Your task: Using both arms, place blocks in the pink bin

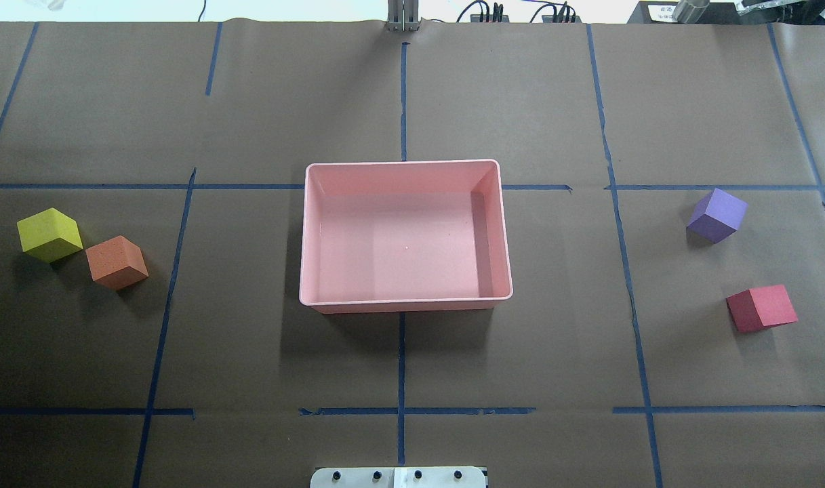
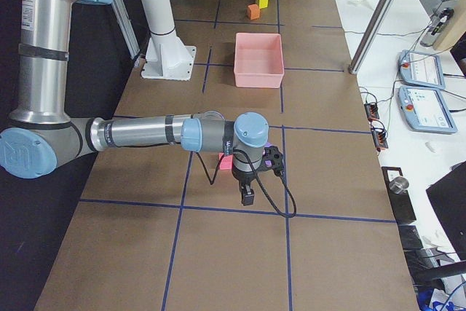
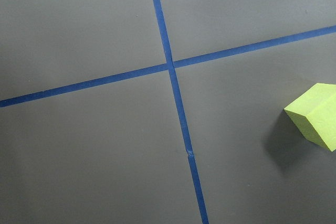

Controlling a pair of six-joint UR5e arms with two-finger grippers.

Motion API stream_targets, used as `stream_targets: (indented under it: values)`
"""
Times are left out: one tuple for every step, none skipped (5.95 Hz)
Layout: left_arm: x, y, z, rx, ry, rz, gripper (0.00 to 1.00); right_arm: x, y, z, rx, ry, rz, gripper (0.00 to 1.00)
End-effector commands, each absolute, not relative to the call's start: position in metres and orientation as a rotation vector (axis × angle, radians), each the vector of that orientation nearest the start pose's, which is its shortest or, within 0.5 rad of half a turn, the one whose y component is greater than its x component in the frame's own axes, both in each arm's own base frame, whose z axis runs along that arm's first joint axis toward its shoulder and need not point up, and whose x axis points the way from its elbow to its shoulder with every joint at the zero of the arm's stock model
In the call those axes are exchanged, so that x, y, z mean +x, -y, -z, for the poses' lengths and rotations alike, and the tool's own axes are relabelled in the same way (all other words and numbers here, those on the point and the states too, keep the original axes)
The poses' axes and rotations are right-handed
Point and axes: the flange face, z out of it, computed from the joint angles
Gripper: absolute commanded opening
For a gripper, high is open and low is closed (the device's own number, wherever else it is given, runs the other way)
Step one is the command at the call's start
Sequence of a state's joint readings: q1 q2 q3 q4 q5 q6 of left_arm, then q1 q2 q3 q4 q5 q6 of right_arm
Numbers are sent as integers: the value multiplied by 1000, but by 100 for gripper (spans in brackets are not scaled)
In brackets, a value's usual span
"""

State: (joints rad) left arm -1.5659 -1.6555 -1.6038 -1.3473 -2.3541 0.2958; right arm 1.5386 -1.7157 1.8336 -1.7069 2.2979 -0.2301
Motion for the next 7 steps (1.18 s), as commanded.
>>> stream_targets:
  values:
    - [-61, 518, -614, 34, -789, -252, 100, 51, 440, -600, 90, 739, 260, 100]
    - [-61, 519, -597, 68, -783, -265, 100, 36, 464, -573, 138, 753, 309, 100]
    - [-60, 521, -582, 94, -772, -274, 100, -17, 501, -526, 194, 768, 440, 100]
    - [-55, 532, -568, 128, -769, -295, 100, -55, 527, -511, 200, 736, 516, 100]
    - [-53, 537, -565, 180, -762, -319, 100, -119, 540, -490, 205, 719, 638, 100]
    - [-52, 537, -567, 183, -765, -321, 100, -170, 556, -475, 226, 634, 722, 100]
    - [-52, 537, -568, 182, -767, -322, 100, -210, 553, -490, 190, 611, 785, 100]
